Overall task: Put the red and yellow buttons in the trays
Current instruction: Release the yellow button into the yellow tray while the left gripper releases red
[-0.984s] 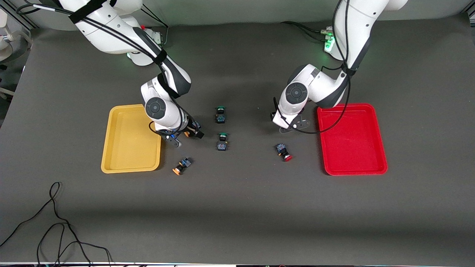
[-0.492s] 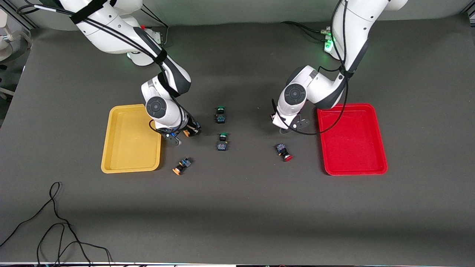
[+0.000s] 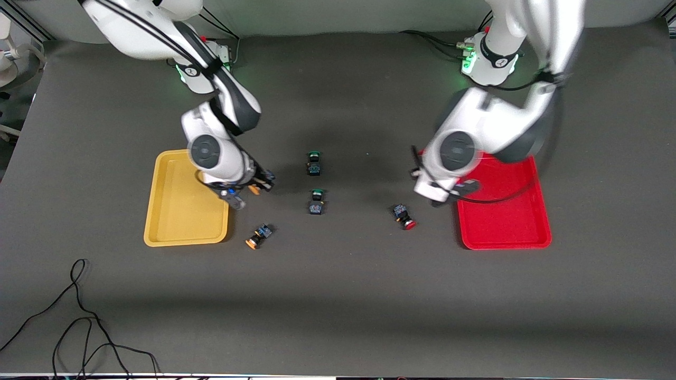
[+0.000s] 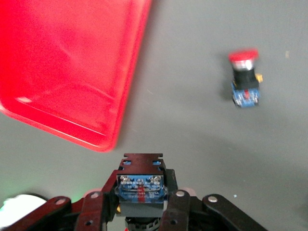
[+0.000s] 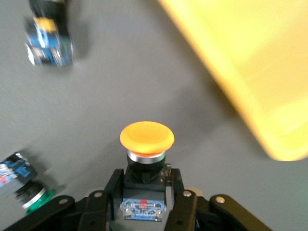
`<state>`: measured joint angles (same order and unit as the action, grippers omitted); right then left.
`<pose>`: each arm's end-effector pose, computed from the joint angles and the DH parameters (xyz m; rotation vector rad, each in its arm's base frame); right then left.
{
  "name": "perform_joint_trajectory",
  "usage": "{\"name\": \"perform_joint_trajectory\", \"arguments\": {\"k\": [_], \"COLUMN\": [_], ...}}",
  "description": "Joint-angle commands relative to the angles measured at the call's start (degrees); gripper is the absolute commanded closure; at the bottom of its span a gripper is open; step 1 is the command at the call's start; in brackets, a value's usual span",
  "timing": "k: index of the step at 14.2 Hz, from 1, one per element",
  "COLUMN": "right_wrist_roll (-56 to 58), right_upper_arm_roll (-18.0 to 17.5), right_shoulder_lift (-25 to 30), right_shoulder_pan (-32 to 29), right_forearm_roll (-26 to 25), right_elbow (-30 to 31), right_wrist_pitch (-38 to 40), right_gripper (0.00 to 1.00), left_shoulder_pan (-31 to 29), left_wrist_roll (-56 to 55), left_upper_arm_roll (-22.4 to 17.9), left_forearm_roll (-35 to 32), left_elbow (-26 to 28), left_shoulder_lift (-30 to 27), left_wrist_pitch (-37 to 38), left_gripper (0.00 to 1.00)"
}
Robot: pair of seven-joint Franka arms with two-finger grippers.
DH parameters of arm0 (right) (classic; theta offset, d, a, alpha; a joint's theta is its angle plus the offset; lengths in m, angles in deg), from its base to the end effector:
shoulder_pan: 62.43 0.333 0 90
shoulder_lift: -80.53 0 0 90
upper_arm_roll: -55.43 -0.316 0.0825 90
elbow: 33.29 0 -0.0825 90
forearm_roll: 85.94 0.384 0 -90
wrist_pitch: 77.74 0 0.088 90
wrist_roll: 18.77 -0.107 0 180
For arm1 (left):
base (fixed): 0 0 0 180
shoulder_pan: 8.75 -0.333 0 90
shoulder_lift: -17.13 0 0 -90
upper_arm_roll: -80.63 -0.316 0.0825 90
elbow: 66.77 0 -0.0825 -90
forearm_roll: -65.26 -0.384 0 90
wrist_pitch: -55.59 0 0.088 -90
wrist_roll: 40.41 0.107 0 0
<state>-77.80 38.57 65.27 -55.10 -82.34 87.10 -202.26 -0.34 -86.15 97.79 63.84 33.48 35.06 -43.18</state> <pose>0.5074 0.2287 0.2837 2.9316 -0.9899 -0.3433 0.5475 -0.2458 0.3770 -2.9304 -0.5076 0.4559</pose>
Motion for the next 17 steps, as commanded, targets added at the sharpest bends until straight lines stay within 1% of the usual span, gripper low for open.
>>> {"name": "perform_joint_trajectory", "arguments": {"k": [1, 2, 3, 4, 5, 6, 8, 9, 11, 13, 14, 15, 16, 17], "right_wrist_roll": [15.72, 23.54, 31.62, 38.84, 44.56, 47.58, 48.14, 48.40, 48.75, 48.75, 48.75, 48.75, 48.75, 48.58], "right_upper_arm_roll": [7.86, 12.42, 17.25, 20.87, 23.87, 25.98, 26.44, 26.53, 26.53, 26.44, 26.44, 26.44, 26.44, 26.44], "right_shoulder_lift": [7.15, 7.69, 7.87, 7.87, 7.79, 7.35, 6.73, 6.38, 5.77, 4.63, 4.19, 3.14, 2.60, 2.25], "right_shoulder_pan": [-1.36, -1.36, -1.27, -1.09, -1.09, -1.09, -1.00, -1.00, -1.00, -1.00, -1.00, -1.00, -1.00, -0.92], "right_forearm_roll": [0.97, 1.14, 4.02, 7.96, 9.83, 10.19, 10.20, 10.20, 10.20, 10.20, 10.20, 10.28, 10.55, 10.55], "right_elbow": [0.54, 0.98, 1.42, 2.91, 5.01, 6.68, 10.20, 12.13, 15.04, 16.54, 16.72, 16.72, 16.72, 16.55], "right_wrist_pitch": [6.65, 8.15, 9.29, 9.65, 9.13, 8.34, 5.28, 2.65, -1.31, -4.57, -5.28, -5.81, -6.77, -7.30], "right_gripper": [0.98, 0.98, 0.98, 0.98, 0.98, 0.98, 0.98, 0.98, 0.96, 0.94, 0.92, 0.76, 0.52, 0.09], "left_shoulder_pan": [-4.11, -3.58, -3.58, -3.58, -3.49, -3.32, -3.23, -3.14, -3.14, -3.23, -2.97, -2.61, -2.00, -0.95], "left_wrist_roll": [15.98, 19.86, 22.34, 23.93, 24.90, 25.17, 25.18, 25.18, 25.18, 25.18, 25.18, 25.18, 24.57, 23.87], "left_upper_arm_roll": [-6.49, -10.27, -12.30, -13.54, -14.95, -15.66, -15.93, -15.93, -15.93, -16.02, -16.89, -17.50, -17.60, -17.51], "left_forearm_roll": [0.89, 0.89, 0.89, 0.89, 0.89, 0.89, 0.80, 0.80, 0.80, 0.80, 0.80, 0.80, 0.80, 0.89], "left_elbow": [0.46, 2.21, 5.01, 8.43, 12.30, 15.73, 22.15, 23.74, 25.34, 25.60, 25.34, 24.65, 22.20, 18.26], "left_shoulder_lift": [-1.93, -2.20, -2.46, -2.73, -2.90, -2.82, -1.86, -0.20, 2.44, 3.33, 2.64, 1.33, 0.27, -0.35], "left_wrist_pitch": [1.75, 0.53, -1.75, -5.17, -9.46, -14.12, -23.87, -27.14, -31.55, -32.10, -31.40, -29.39, -25.45, -19.50], "left_gripper": [1.00, 1.00, 1.00, 1.00, 1.00, 1.00, 1.00, 1.00, 1.00, 1.00, 0.32, 0.01, 0.00, 0.00]}}
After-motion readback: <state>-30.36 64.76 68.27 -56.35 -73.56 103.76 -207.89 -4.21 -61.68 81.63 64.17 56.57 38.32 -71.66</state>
